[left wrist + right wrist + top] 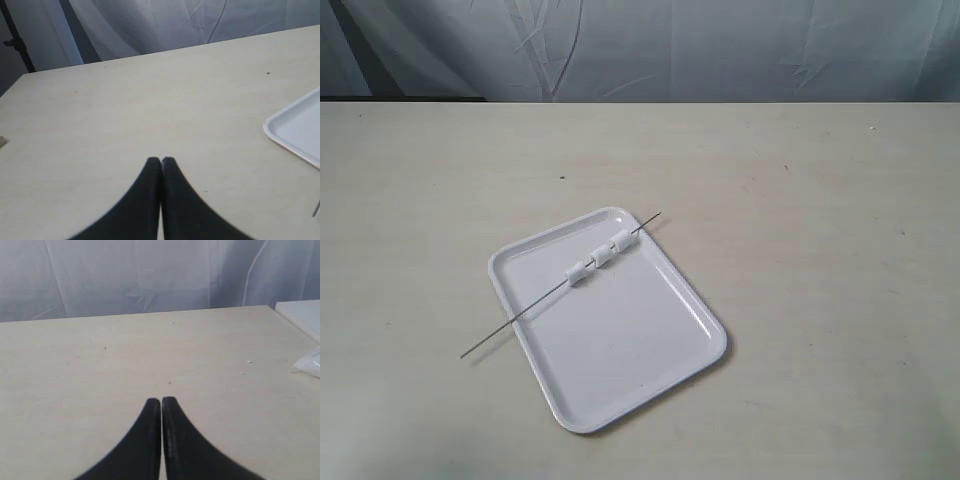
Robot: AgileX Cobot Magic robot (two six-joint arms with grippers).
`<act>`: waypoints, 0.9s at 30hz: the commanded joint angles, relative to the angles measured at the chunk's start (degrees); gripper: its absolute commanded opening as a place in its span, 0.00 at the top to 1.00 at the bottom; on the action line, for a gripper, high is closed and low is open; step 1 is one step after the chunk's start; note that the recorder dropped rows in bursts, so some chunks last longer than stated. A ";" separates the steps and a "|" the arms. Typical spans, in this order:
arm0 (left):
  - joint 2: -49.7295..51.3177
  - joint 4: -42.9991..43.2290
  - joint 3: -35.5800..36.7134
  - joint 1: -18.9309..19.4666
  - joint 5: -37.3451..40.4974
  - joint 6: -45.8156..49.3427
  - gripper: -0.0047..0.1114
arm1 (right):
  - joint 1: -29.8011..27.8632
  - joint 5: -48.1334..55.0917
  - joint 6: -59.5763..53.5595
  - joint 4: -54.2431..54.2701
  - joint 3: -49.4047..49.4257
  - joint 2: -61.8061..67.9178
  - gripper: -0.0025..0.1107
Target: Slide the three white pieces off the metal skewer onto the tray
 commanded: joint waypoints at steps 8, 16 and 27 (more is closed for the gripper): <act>-0.28 -0.36 0.29 0.01 -0.85 0.01 0.96 | -0.30 -0.50 0.00 1.07 0.12 -0.36 0.96; -0.28 -0.36 0.29 0.01 -1.13 0.01 0.96 | -0.30 -0.50 0.00 1.07 0.12 -0.36 0.96; -0.28 7.33 0.29 0.01 -6.34 0.01 0.96 | -0.30 -3.90 0.00 0.96 0.12 -0.36 0.96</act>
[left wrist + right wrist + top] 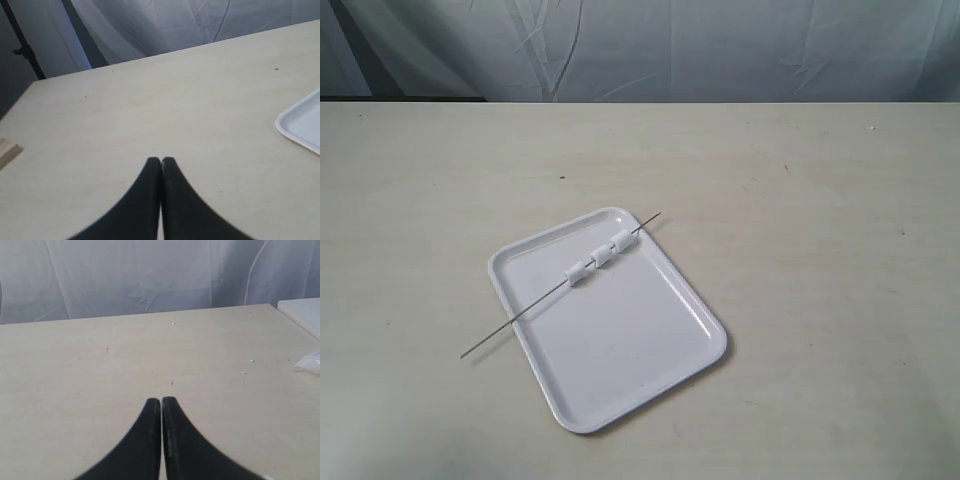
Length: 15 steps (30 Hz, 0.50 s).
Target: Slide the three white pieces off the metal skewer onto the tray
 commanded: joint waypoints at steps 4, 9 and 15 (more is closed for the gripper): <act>-0.28 0.64 0.29 0.01 -19.54 -0.13 0.96 | -0.30 -14.96 0.00 7.35 0.12 -0.36 0.96; -0.28 -0.05 0.29 0.01 -25.86 -0.13 0.96 | -0.30 -21.19 0.00 12.78 0.12 -0.36 0.96; -0.28 -0.05 0.29 0.01 -27.21 -0.13 0.96 | -0.30 -21.20 -0.13 14.01 0.12 -0.36 0.96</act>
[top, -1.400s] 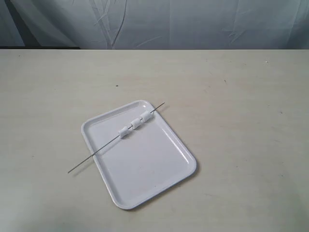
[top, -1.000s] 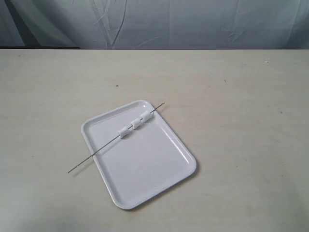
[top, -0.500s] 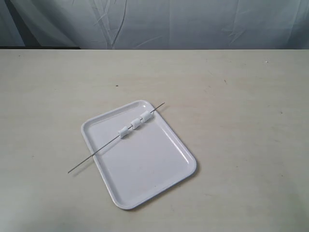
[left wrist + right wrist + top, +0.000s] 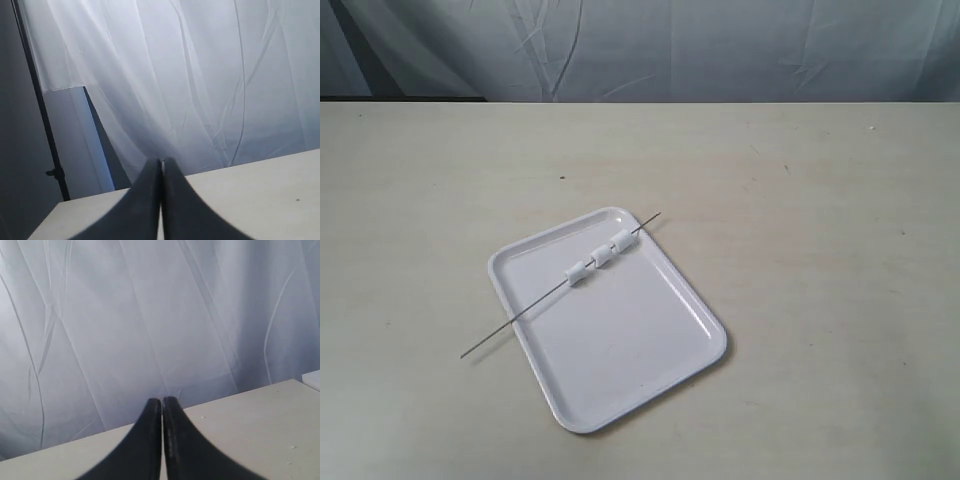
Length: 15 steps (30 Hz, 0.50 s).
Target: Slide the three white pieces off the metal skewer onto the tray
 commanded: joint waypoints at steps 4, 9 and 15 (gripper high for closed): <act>-0.28 -1.54 0.08 0.01 -8.49 -2.94 0.96 | -0.30 -2.05 -0.13 3.32 0.12 -0.36 0.96; -0.28 -0.85 0.08 0.01 -21.50 -20.08 0.96 | -0.30 -12.44 0.01 4.65 0.12 -0.36 0.96; -0.28 -0.62 0.08 0.01 -25.70 -20.59 0.96 | -0.30 -21.04 3.94 5.90 0.12 -0.36 0.96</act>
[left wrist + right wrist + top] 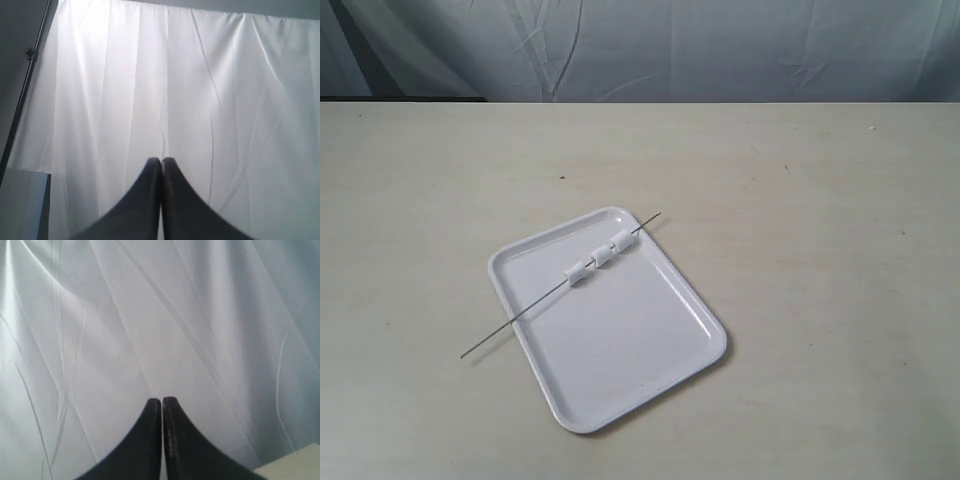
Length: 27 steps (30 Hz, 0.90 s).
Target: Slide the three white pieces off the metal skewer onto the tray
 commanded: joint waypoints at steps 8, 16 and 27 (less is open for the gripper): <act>-0.19 -0.11 0.08 0.01 -1.99 -1.57 0.96 | -0.30 -7.27 4.26 0.49 0.12 -0.25 0.96; -0.15 1.43 -3.75 0.01 -6.24 -10.55 0.96 | 2.46 -2.82 20.53 -1.40 -1.50 -0.25 0.96; 27.23 69.84 -31.18 0.01 5.06 -66.29 0.96 | 7.56 23.65 21.47 -7.28 -25.57 14.54 0.96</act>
